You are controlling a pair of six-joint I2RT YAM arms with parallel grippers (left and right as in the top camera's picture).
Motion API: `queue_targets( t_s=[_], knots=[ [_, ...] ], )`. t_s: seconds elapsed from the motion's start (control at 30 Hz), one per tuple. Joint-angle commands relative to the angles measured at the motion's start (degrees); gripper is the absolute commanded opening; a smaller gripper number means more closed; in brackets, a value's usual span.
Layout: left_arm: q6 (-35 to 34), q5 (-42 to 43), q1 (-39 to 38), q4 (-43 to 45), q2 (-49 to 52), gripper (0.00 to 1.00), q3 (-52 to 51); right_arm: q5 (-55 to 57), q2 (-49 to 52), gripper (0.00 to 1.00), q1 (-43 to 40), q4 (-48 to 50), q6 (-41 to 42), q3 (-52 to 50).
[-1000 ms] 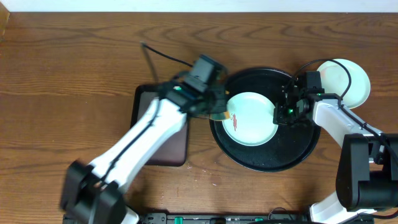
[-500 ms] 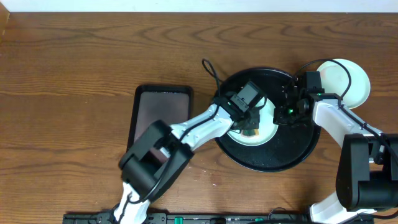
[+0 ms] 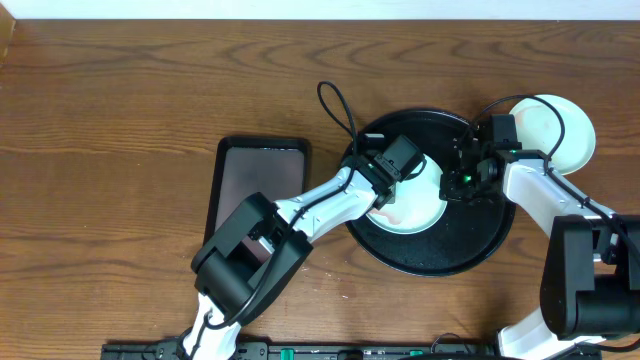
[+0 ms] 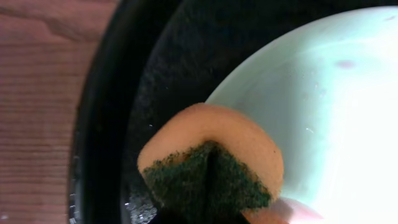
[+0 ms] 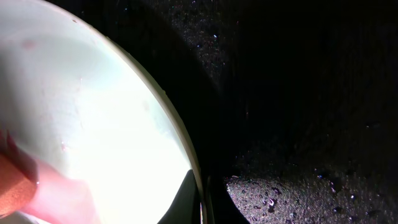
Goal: Clean dirty plates on tray and stack at the side
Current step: 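Scrub the second white plate with the sponge while the right gripper holds it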
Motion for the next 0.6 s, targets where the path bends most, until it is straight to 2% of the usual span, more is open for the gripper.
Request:
queue_targets(
  t_s=[0.0, 0.1, 0.2, 0.3, 0.43, 0.57],
  knots=[
    [1.79, -5.53, 0.74, 0.33, -5.35, 0.08, 1.09, 4.46, 0.28, 0.01, -0.9, -0.66, 0.98, -0.13],
    [0.61, -3.67, 0.72, 3.17, -8.07, 0.07, 1.09, 4.44, 0.28, 0.01, -0.9, -0.57, 1.01, -0.13],
    [0.35, 5.31, 0.7, 7.82, -7.67, 0.08, 1.07, 4.44, 0.28, 0.01, -0.9, -0.52, 1.01, -0.13],
    [-5.11, 11.74, 0.5, 10.95, -5.14, 0.08, 0.96, 4.44, 0.28, 0.01, -0.9, -0.55, 1.01, -0.13],
    [-15.08, 12.83, 0.31, 12.68, 0.28, 0.08, 0.96, 4.44, 0.28, 0.01, -0.9, -0.55, 1.01, -0.13],
    [-17.33, 12.72, 0.31, 14.78, 3.43, 0.08, 0.96, 4.44, 0.28, 0.01, -0.9, -0.55, 1.01, -0.13]
  ],
)
